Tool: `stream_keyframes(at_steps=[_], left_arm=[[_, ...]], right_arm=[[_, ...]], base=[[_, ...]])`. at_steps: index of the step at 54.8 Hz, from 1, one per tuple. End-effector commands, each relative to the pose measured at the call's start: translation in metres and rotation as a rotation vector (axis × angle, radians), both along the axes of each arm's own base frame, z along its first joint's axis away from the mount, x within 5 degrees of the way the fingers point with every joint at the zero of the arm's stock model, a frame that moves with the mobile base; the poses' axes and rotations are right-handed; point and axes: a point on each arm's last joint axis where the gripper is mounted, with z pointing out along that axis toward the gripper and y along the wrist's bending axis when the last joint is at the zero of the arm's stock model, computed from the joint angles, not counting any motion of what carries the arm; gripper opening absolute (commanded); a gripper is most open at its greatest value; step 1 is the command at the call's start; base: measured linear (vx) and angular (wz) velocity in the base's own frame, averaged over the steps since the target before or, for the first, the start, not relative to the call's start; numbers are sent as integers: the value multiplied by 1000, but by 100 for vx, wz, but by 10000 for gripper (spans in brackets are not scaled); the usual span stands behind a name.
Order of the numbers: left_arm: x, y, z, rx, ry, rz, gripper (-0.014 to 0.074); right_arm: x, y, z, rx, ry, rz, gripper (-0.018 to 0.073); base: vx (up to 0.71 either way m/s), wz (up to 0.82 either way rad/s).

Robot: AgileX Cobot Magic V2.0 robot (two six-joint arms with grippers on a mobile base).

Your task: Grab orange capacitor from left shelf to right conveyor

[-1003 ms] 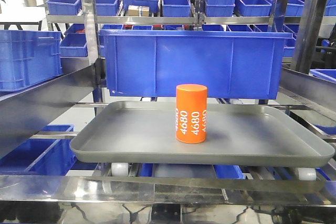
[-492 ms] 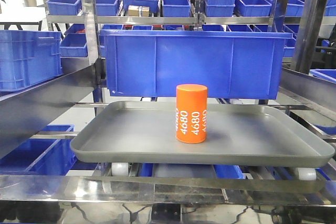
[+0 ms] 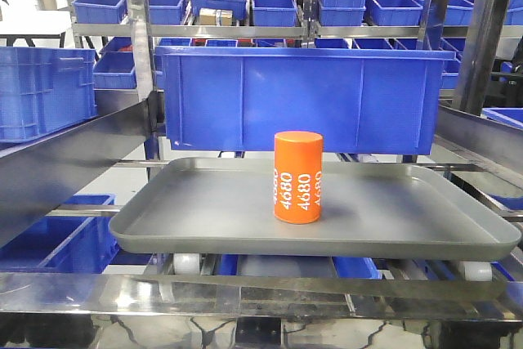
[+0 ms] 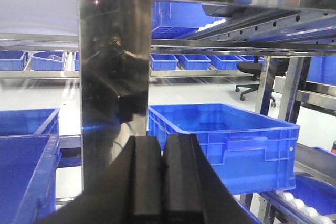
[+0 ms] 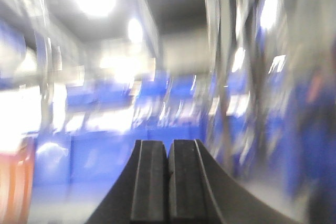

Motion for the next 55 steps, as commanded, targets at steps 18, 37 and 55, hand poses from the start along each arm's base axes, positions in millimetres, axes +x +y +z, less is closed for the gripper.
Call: stream_keyframes(at_steps=[18, 37, 55], left_arm=[[-3, 1, 18, -37, -109, -5, -6], [-3, 1, 18, -37, -109, -5, -6], [-3, 1, 18, -37, -109, -5, -6]], right_arm=[[43, -4, 119, -80, 130, -97, -8], [50, -3, 119, -64, 143, -79, 48], [50, -2, 118, -41, 149, -61, 471]], base=[[0, 0], [0, 0], [0, 0]])
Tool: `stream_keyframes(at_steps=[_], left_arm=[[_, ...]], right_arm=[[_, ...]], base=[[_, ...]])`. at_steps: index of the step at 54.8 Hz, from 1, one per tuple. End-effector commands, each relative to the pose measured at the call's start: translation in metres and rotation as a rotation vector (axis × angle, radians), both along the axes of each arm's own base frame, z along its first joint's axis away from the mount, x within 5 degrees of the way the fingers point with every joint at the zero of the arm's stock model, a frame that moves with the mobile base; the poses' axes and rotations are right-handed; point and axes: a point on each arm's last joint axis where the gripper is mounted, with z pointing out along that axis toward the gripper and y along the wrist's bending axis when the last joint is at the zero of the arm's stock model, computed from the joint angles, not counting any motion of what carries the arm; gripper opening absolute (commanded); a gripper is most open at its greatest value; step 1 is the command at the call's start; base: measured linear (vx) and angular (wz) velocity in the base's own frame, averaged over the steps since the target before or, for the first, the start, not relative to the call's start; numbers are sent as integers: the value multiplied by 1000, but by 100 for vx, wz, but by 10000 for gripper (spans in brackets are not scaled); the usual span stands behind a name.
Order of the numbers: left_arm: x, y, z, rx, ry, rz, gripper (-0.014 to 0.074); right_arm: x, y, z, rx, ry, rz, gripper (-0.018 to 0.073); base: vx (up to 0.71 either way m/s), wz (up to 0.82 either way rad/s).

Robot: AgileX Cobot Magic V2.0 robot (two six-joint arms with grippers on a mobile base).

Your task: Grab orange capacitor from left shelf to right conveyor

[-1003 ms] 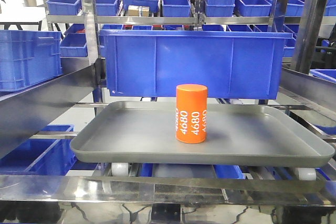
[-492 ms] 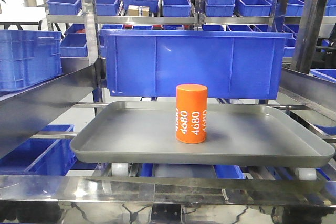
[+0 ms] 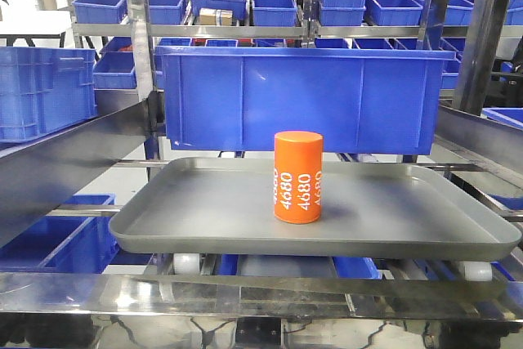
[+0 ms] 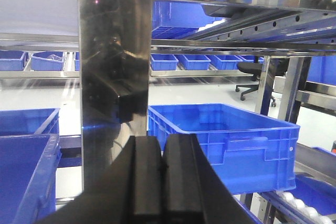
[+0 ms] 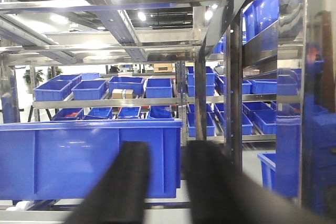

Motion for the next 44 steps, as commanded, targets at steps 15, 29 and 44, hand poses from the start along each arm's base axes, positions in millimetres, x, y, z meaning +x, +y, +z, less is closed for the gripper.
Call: stream_keyframes(at_steps=[15, 29, 44], left_arm=[[-3, 1, 18, -37, -109, -5, -6], [-3, 1, 18, -37, -109, -5, -6], [-3, 1, 18, -37, -109, -5, -6]], right_arm=[[-5, 2, 18, 17, -135, 24, 731], [32, 21, 11, 78, -35, 226, 681], [108, 76, -24, -57, 203, 463, 596]], base=[[0, 0], [0, 0], [0, 0]])
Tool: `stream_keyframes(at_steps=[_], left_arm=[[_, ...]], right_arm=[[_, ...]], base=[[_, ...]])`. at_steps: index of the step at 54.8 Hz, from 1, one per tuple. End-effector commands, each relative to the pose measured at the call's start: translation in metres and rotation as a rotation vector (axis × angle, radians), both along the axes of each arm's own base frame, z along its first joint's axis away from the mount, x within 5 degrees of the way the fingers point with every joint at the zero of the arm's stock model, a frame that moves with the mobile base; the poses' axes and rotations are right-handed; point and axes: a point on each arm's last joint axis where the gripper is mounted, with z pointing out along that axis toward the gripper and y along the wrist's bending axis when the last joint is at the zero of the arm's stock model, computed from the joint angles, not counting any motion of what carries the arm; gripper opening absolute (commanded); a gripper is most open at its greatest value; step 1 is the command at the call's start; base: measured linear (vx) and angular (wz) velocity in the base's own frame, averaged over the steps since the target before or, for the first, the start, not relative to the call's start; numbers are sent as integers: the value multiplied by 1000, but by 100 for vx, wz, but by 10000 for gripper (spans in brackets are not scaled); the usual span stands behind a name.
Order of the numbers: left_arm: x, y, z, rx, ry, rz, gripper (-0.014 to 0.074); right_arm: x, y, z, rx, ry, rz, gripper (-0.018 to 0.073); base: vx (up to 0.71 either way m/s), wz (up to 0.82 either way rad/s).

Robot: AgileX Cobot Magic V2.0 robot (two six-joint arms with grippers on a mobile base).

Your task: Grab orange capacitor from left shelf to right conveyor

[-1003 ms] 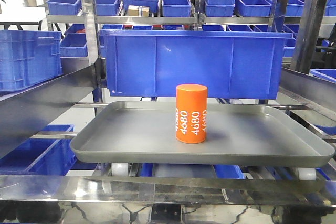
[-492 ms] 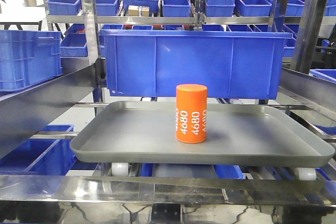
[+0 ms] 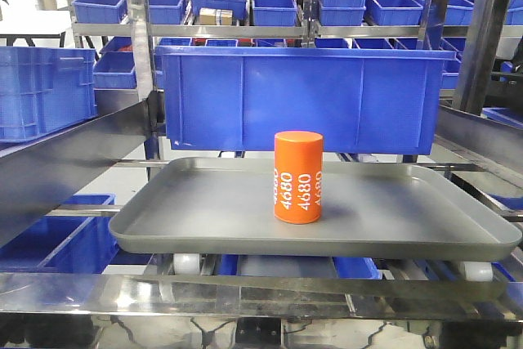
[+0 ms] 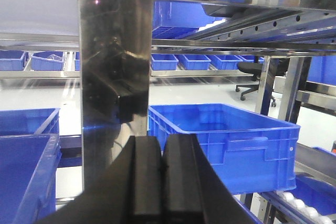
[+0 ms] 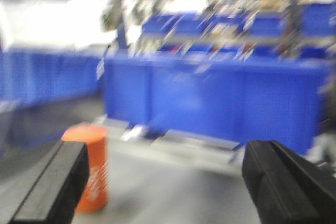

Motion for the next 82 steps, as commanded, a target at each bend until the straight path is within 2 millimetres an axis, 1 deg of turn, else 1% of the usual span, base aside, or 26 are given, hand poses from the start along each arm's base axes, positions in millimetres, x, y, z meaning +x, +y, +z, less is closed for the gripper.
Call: stream_keyframes(at_steps=[1, 6, 12, 22, 26, 32, 49, 60, 68, 77, 80, 82], left_arm=[[-3, 1, 18, -37, -109, -5, -6], [-3, 1, 18, -37, -109, -5, -6], [-3, 1, 18, -37, -109, -5, -6], [-3, 1, 18, -37, -109, -5, -6], [-3, 1, 18, -37, -109, -5, -6], [-3, 1, 18, -37, -109, -5, -6], [-3, 1, 18, -37, -109, -5, -6], [-3, 1, 18, -37, -109, -5, -6], [-3, 1, 18, -37, -109, -5, -6], [-3, 1, 18, -37, -109, -5, -6], [-3, 1, 18, -37, -109, -5, -6], [-3, 1, 18, -37, -109, -5, -6]], right_arm=[[18, 16, 4, -9, -49, 51, 594], [37, 32, -10, -38, 7, 88, 590], [53, 45, -24, -59, 66, 110, 590], [65, 61, -37, -90, 104, 158, 590], [69, 67, -38, -101, 105, 177, 590], [75, 72, -37, -56, 117, 185, 590], [85, 80, -28, -38, 83, 217, 590], [95, 87, -28, -25, 89, 239, 590], [107, 93, -30, -44, 80, 239, 590], [125, 102, -32, -54, 72, 227, 590], [131, 104, -31, -55, 73, 227, 581], [134, 106, -31, -55, 74, 229, 557]], base=[[0, 0], [0, 0], [0, 0], [0, 0], [0, 0], [0, 0], [0, 0], [0, 0], [0, 0], [0, 0], [0, 0], [0, 0]])
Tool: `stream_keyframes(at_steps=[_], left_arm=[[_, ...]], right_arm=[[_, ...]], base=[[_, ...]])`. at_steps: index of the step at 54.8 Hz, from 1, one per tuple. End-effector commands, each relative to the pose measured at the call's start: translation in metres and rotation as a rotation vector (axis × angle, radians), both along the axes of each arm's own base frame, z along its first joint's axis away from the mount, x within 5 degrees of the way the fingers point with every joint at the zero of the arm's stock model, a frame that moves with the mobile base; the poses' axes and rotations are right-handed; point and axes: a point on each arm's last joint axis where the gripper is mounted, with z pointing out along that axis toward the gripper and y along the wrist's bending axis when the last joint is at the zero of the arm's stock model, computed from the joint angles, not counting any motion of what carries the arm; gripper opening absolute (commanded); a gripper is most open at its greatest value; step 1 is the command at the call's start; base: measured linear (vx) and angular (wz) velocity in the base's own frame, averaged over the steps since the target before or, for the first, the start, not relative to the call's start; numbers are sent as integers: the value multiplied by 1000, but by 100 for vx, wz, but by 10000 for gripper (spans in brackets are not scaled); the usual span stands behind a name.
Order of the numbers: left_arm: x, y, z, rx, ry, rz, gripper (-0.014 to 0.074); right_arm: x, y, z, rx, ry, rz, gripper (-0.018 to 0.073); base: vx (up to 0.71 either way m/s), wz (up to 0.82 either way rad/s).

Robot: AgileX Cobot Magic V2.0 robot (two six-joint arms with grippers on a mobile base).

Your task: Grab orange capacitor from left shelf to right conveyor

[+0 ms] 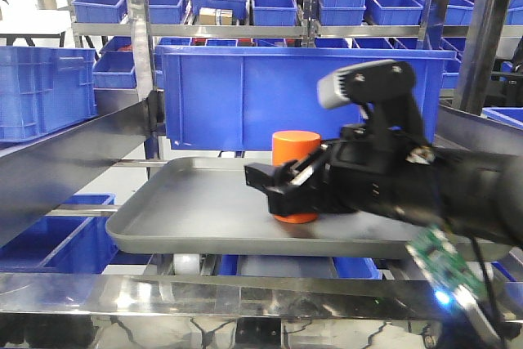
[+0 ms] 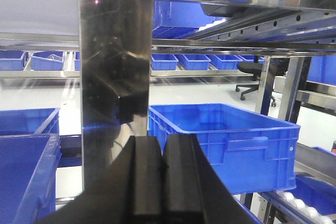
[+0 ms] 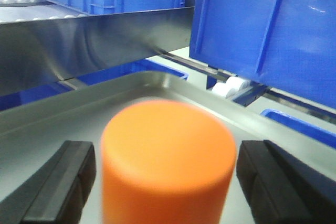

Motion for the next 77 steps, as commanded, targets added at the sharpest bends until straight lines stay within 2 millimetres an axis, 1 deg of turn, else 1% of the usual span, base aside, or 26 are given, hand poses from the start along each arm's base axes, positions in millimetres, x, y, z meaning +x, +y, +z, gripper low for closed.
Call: stream_keyframes(at_steps=[1, 3, 6, 8, 9, 12, 13, 17, 20, 28, 34, 38, 42, 44, 48, 54, 55, 56, 64, 68, 72, 77], left_arm=[[-3, 1, 18, -37, -109, -5, -6], [-3, 1, 18, -37, -109, -5, -6], [-3, 1, 18, -37, -109, -5, -6], [-3, 1, 18, -37, -109, -5, -6], [-3, 1, 18, -37, -109, -5, -6], [-3, 1, 18, -37, -109, -5, -6], [-3, 1, 18, -37, -109, -5, -6], [-3, 1, 18, -37, -109, -5, -6], [-3, 1, 18, -37, -109, -5, -6], [-3, 1, 18, -37, -109, -5, -6], [-3, 1, 18, -37, -109, -5, -6], [-3, 1, 18, -37, -109, -5, -6], [-3, 1, 18, -37, -109, -5, -6], [-3, 1, 18, -37, -109, -5, -6], [-3, 1, 18, -37, -109, -5, -6], [-3, 1, 18, -37, -109, -5, -6], [-3, 1, 18, -37, -109, -5, -6], [-3, 1, 18, -37, -109, -5, -6], [-3, 1, 18, -37, -109, -5, -6], [-3, 1, 18, -37, -109, -5, -6], [-3, 1, 18, -37, -109, -5, -6], [-3, 1, 18, -37, -109, -5, -6]], right_arm=[[4, -2, 27, 60, -100, -42, 543], [6, -1, 27, 65, -95, -40, 495], [5, -1, 29, 72, -91, -38, 373], [4, -2, 30, 77, -92, -38, 251], [3, -2, 31, 77, -93, -38, 209], [0, -3, 33, 68, -99, -28, 32], [-1, -3, 34, 64, -103, -24, -10], [-9, -7, 41, 55, -119, -9, -13], [-19, -11, 49, 40, -140, 6, -11], [-56, -28, 75, -16, -210, 37, -8], [-89, -50, 94, -27, -240, -5, -8], [-109, -66, 102, -43, -244, -60, -8], [-130, -85, 104, -62, -240, -140, -8], [-136, -93, 102, -69, -239, -184, -8], [-154, -111, 92, -77, -250, -259, -8], [-183, -132, 64, -64, -267, -322, -8], [-213, -148, 19, -28, -261, -341, -8], [-217, -150, 12, -26, -264, -342, -8], [-234, -160, -29, -17, -265, -343, -8], [-241, -163, -45, -15, -266, -343, -8], [-247, -166, -55, -8, -276, -344, -8], [-253, -169, -61, 6, -292, -346, -8]], base=[[0, 0], [0, 0], [0, 0], [0, 0], [0, 0], [0, 0], [0, 0], [0, 0], [0, 0], [0, 0], [0, 0], [0, 0], [0, 0], [0, 0], [0, 0], [0, 0], [0, 0], [0, 0], [0, 0], [0, 0], [0, 0], [0, 0]])
